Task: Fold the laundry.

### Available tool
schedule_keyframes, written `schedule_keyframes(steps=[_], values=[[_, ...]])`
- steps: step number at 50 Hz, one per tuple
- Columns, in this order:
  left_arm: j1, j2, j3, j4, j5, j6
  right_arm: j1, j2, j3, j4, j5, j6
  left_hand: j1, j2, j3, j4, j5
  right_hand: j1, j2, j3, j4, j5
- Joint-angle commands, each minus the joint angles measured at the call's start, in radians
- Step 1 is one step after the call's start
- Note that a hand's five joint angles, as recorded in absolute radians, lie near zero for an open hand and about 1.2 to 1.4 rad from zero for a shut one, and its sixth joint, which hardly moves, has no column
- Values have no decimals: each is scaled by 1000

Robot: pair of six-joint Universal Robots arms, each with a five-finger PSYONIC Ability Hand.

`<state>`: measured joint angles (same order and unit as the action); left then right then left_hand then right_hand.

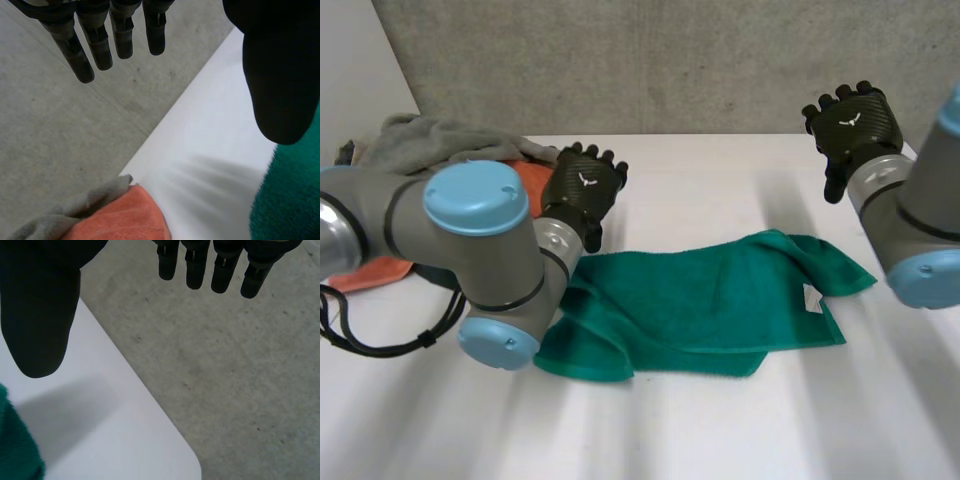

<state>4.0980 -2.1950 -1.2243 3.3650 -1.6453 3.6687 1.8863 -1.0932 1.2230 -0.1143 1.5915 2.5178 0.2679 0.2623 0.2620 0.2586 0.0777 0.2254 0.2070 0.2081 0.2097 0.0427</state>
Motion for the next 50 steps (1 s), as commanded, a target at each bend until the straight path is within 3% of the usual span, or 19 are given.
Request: schedule_keyframes(steps=[1, 6, 9, 16, 20, 27, 50], values=[[-4, 196, -156, -45, -1, -27, -67, -131, 134, 331, -119, -5, -28, -22, -22, -19, -12, -51, -32, -34, -35, -43], [-4, 319, -283, -73, -1, -139, -102, -148, 266, 427, -198, -10, -22, -17, -16, -13, -7, 47, 65, 64, 63, 55], [-2, 372, -357, -96, -2, -244, -118, -149, 366, 349, -273, -13, -13, -8, -7, -4, 2, 179, 198, 197, 195, 187], [-2, 396, -460, -174, -1, -432, -177, -137, 538, 133, -398, -8, -10, -5, -4, -1, 5, 177, 195, 194, 192, 185], [1, 394, -477, -187, -1, -447, -182, -129, 582, 53, -445, -8, -10, -5, -4, -1, 5, 188, 207, 206, 204, 197], [10, 391, -480, -185, -1, -446, -184, -64, 584, -39, -450, -11, -7, -2, -2, 2, 8, 285, 304, 302, 301, 293], [10, 394, -477, -174, 1, -444, -193, 25, 514, -94, -443, -34, -7, -2, -2, 2, 8, 576, 594, 593, 592, 584]])
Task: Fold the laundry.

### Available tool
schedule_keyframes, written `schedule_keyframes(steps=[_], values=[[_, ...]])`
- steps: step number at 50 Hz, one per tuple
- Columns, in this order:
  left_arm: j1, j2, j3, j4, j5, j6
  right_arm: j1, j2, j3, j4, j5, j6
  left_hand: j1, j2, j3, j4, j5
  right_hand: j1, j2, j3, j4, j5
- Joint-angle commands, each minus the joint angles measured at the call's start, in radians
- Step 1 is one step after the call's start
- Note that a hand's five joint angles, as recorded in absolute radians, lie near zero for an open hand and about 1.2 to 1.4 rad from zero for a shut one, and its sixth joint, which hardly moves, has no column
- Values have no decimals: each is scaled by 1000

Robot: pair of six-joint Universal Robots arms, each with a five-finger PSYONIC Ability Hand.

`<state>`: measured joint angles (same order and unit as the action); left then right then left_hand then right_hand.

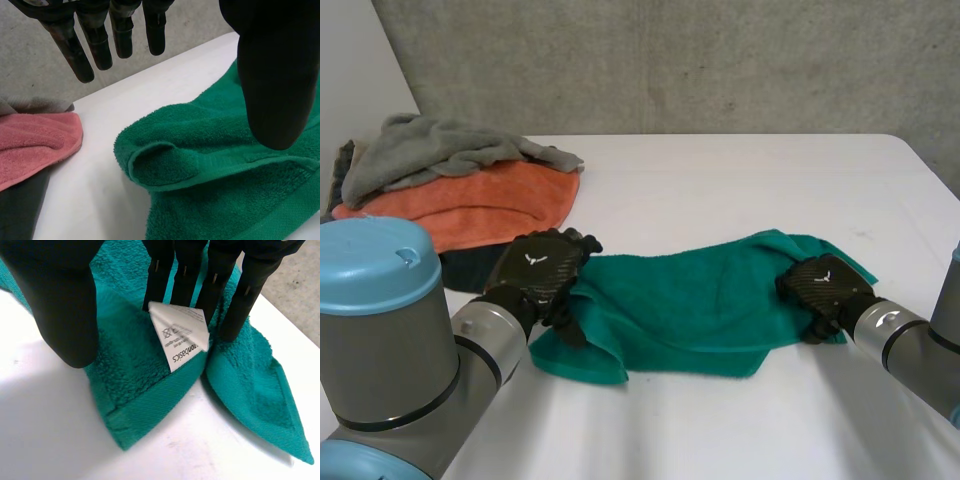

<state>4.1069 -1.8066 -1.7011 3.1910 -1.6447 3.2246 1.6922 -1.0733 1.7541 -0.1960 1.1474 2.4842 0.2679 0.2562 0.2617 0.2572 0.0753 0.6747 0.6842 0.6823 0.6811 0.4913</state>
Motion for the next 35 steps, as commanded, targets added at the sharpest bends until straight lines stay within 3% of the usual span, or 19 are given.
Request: schedule_keyframes(steps=[1, 6, 11, 18, 26, 35], values=[[1, 6, 0, 0, 0, 0, 0, 9, -21, -13, 2, -1, -7, 4, -1, 3, 11, 127, 117, 119, 120, 136], [0, 7, -3, 0, -3, 0, 1, 45, -50, -14, 2, -1, -7, 4, -1, 3, 11, 188, 178, 180, 182, 197], [0, 4, -5, 1, -10, -2, 1, 41, -67, -39, 2, 2, -7, 4, -1, 3, 11, 721, 711, 713, 714, 730], [-3, -16, -3, 15, -101, 1, 0, 13, -62, -23, 14, 16, -19, -7, -13, -8, -1, 722, 712, 714, 715, 730], [3, -129, 53, 27, -104, 1, -2, -123, -47, 102, 80, 15, -25, -13, -19, -14, -7, 722, 712, 714, 715, 730], [7, -275, 144, 47, -101, -8, -25, -201, -44, 173, 89, 1, -13, -2, -7, -3, 5, 722, 712, 714, 715, 730]])
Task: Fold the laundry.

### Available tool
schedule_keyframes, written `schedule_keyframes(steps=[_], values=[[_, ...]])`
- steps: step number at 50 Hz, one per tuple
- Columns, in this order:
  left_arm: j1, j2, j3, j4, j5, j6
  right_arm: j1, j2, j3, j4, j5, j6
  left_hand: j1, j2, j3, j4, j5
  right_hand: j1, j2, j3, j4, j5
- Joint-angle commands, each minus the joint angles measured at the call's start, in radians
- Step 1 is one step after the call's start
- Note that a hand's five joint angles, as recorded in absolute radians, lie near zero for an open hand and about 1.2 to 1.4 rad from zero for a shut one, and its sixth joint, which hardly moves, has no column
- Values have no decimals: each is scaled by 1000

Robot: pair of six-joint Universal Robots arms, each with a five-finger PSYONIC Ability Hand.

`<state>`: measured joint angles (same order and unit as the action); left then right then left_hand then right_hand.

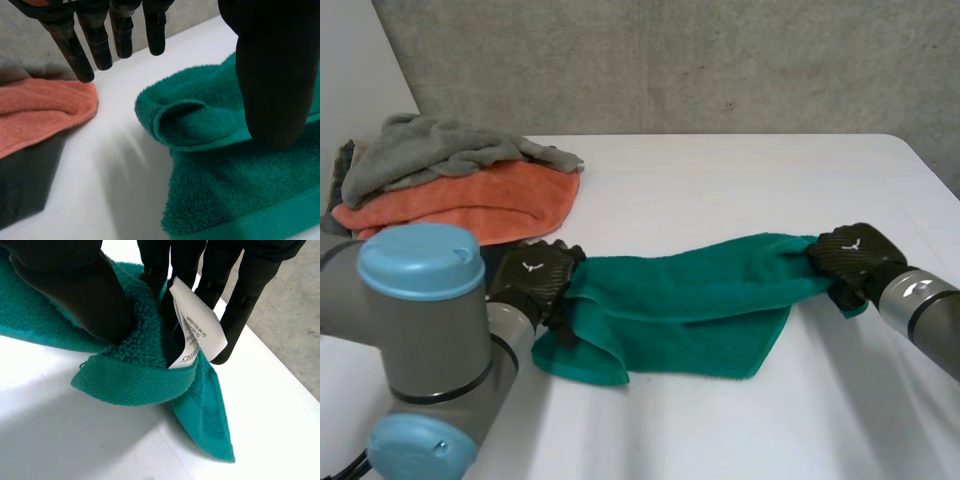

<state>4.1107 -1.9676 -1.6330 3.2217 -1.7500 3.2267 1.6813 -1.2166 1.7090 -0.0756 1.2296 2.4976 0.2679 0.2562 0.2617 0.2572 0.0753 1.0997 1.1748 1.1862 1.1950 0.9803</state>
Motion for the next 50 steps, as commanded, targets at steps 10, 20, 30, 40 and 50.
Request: schedule_keyframes(steps=[10, 20, 30, 40, 50], values=[[74, -280, 269, 6, 10, 2, -80, -73, 0, 73, -6, -13, 981, 993, 988, 992, 1000, 297, 221, 210, 201, 241], [68, -27, 213, -20, 13, 21, -95, -208, -87, 200, 13, -123, 1128, 1140, 1135, 1139, 1146, 297, 221, 210, 201, 241], [65, 136, 110, -68, 95, 191, -84, -351, -183, 462, 11, -164, 1128, 1140, 1135, 1139, 1146, 297, 221, 210, 201, 241], [5, 66, 50, -71, 102, -7, -66, -261, -164, 425, 33, -152, 260, 272, 266, 271, 278, 297, 221, 210, 201, 241], [-64, -151, 165, 30, 106, -80, -84, -250, -138, 384, 45, -115, 266, 277, 272, 276, 284, 297, 221, 210, 201, 241]])
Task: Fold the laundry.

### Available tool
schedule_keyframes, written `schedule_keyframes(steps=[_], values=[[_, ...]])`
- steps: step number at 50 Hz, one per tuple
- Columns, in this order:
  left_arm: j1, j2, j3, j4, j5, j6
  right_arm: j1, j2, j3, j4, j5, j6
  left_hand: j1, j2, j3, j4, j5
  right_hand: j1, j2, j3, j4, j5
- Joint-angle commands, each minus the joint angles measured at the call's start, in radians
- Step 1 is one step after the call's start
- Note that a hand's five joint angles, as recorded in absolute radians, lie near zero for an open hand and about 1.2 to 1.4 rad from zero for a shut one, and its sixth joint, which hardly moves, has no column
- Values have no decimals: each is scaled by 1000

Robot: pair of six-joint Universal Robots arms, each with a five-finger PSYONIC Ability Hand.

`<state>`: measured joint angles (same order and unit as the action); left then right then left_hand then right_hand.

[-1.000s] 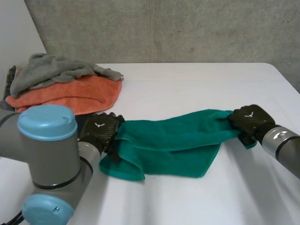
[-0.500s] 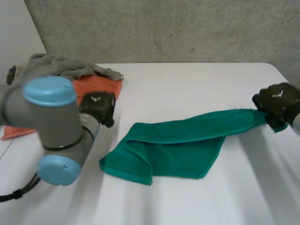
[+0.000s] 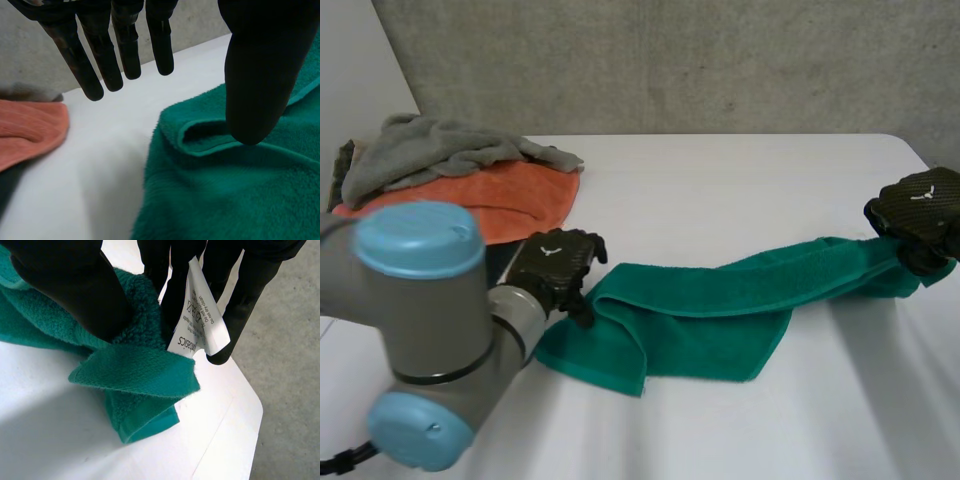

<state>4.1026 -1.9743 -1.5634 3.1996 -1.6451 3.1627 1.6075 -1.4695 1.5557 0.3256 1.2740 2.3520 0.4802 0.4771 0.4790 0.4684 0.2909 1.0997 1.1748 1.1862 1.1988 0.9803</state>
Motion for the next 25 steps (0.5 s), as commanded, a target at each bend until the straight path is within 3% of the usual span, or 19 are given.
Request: schedule_keyframes(steps=[1, 9, 13, 16, 20, 25], values=[[-59, -165, 114, 51, -1, -13, -14, 1, 17, -17, 1, 35, 56, 59, 57, 68, 71, 297, 221, 210, 197, 241], [-61, -330, 255, 45, -10, 25, -23, -3, 24, -17, -1, 44, 115, 118, 116, 127, 130, 297, 221, 210, 197, 241], [-58, -362, 290, 46, -13, 83, -32, -3, 33, -19, -4, 44, 311, 314, 312, 323, 326, 297, 221, 210, 197, 241], [-48, -359, 299, 49, -18, 108, -41, -3, 41, -20, -5, 44, 914, 917, 915, 926, 929, 297, 221, 210, 197, 241], [-25, -324, 290, 51, -56, 109, -57, -5, 38, -20, -2, 43, 916, 919, 917, 928, 931, 297, 221, 210, 197, 241], [-15, -137, 228, 31, -99, 118, -90, -41, 15, -7, 4, 20, 916, 919, 917, 928, 931, 297, 221, 210, 197, 241]])
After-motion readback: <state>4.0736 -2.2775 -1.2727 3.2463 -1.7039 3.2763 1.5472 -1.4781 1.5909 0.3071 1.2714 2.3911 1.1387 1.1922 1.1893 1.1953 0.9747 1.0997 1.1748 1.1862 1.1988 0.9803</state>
